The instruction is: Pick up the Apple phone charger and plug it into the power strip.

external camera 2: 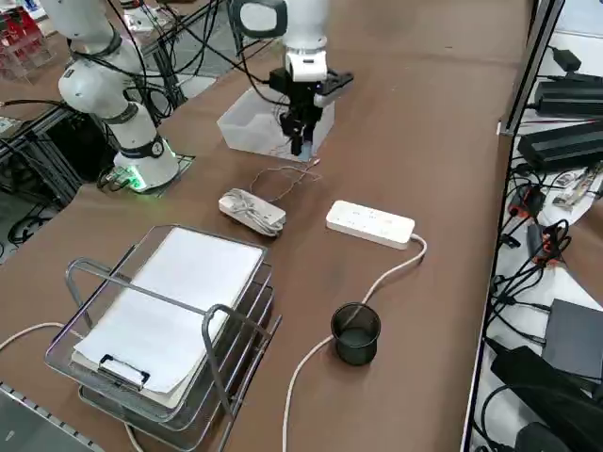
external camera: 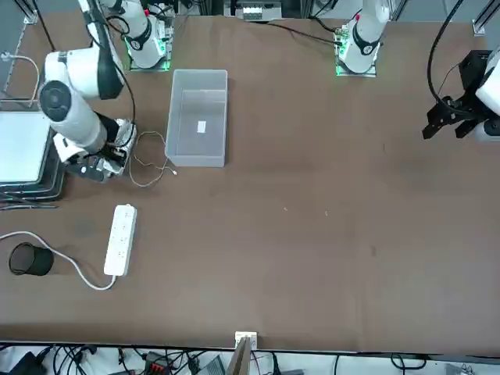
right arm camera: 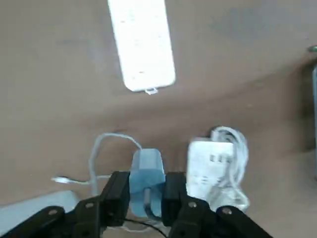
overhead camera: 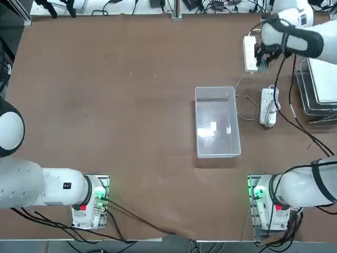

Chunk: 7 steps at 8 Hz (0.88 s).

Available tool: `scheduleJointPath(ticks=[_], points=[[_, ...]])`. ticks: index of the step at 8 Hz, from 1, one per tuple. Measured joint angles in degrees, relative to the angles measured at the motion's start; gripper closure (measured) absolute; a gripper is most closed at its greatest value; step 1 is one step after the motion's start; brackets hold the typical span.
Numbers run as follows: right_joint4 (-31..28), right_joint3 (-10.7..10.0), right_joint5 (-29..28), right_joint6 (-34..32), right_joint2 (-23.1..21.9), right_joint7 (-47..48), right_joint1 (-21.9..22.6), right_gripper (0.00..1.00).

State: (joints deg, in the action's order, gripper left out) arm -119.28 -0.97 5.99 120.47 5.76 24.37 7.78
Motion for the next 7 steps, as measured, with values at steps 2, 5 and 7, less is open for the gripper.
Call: scheduleJointPath(ticks=[2,5,7], points=[[6.74,-0.07,-4.43,0.01,5.08,-0.32,-0.09,0.63],[15.60,-0.65,-6.95,-0.04,12.99,-0.32,-0.59,0.63],[17.32,-0.82,-6.94,0.09,16.85,-1.42,-1.99,0.63]])
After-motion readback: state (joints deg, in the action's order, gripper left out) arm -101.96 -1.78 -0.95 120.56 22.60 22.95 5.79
